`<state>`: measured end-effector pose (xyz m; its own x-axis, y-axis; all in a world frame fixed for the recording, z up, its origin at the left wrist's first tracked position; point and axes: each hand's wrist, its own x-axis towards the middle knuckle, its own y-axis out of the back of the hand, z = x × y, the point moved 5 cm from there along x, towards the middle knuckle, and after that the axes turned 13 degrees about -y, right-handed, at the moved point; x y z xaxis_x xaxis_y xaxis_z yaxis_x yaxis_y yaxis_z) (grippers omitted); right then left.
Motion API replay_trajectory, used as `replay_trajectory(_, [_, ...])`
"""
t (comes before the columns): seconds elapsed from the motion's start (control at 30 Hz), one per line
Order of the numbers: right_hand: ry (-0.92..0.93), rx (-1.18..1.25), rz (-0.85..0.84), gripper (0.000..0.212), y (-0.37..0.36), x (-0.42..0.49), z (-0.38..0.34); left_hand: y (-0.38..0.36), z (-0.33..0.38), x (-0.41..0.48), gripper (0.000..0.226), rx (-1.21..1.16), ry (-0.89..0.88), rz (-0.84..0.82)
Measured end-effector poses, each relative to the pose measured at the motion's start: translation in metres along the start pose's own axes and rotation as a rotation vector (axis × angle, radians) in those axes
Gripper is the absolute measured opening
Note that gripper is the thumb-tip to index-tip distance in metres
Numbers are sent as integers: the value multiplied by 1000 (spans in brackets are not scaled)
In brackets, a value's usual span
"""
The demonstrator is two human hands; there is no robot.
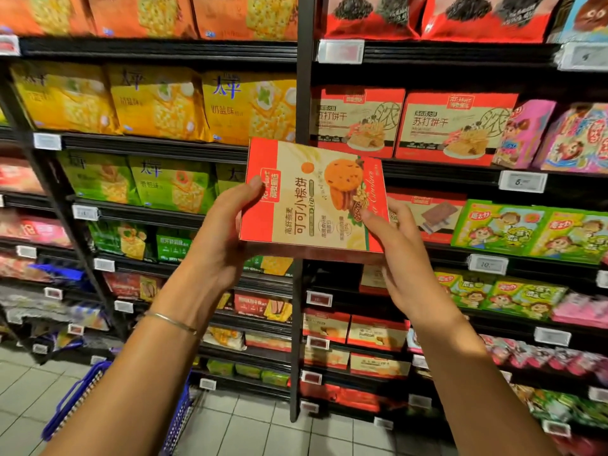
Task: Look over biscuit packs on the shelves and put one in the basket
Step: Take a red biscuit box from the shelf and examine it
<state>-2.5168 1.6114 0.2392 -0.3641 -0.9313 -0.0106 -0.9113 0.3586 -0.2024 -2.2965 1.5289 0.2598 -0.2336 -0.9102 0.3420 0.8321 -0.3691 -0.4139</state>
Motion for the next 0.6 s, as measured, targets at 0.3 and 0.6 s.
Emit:
replay_trajectory(0.3, [-292, 420, -307, 33, -13, -7, 25, -30, -41, -28, 74, -497, 293, -319])
replay_trajectory(0.6, [-183, -251, 10, 41, 3, -16, 35, -38, -67, -43, 92, -568, 475, -295])
